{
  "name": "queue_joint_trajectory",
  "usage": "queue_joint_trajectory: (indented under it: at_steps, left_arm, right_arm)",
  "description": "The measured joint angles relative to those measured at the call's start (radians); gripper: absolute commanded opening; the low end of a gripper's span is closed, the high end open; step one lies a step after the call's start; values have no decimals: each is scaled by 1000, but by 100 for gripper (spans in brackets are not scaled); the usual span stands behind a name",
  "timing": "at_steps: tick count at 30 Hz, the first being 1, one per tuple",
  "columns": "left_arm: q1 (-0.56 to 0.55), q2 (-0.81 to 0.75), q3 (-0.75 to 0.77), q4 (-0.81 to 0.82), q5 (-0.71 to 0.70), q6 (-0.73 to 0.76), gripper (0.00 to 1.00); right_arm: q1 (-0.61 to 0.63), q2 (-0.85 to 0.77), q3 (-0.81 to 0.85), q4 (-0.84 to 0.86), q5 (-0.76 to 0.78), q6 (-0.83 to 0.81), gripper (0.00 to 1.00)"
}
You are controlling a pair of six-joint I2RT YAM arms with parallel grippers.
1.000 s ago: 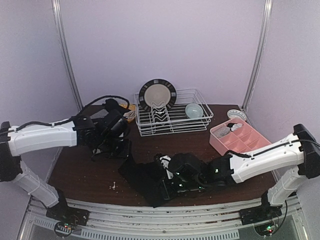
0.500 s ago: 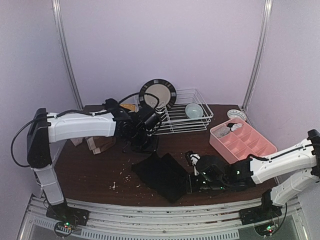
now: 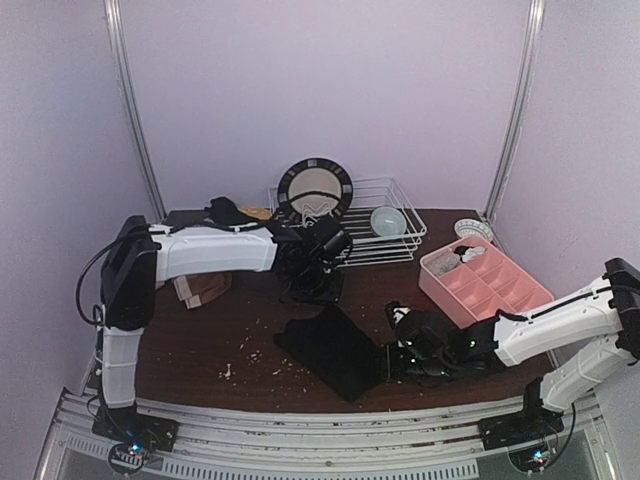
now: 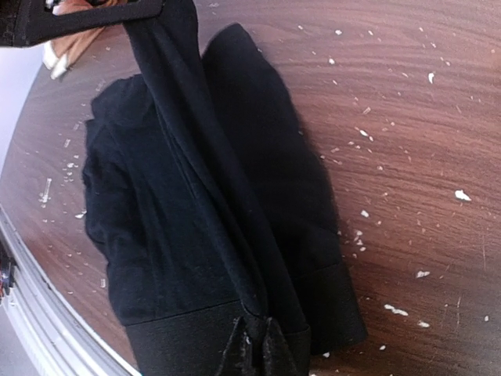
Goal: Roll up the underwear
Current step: Fold the underwear at the center of the board.
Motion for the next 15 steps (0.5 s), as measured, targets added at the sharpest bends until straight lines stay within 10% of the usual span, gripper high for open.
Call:
queue_joint_trajectory:
  at_steps: [6,12,15]
  left_arm:
    - [2,25,1,-26,-13,15,95]
    - [3,-103,-124,1,-29,33,94]
    - [3,-270,-277,42,-18,38,82]
  right_arm:
    - [-7,21,6,-43,0,3,59]
    - [40,-84,92,-211,42,-51,56]
    - [60,-110,156,-244,53,-91,34]
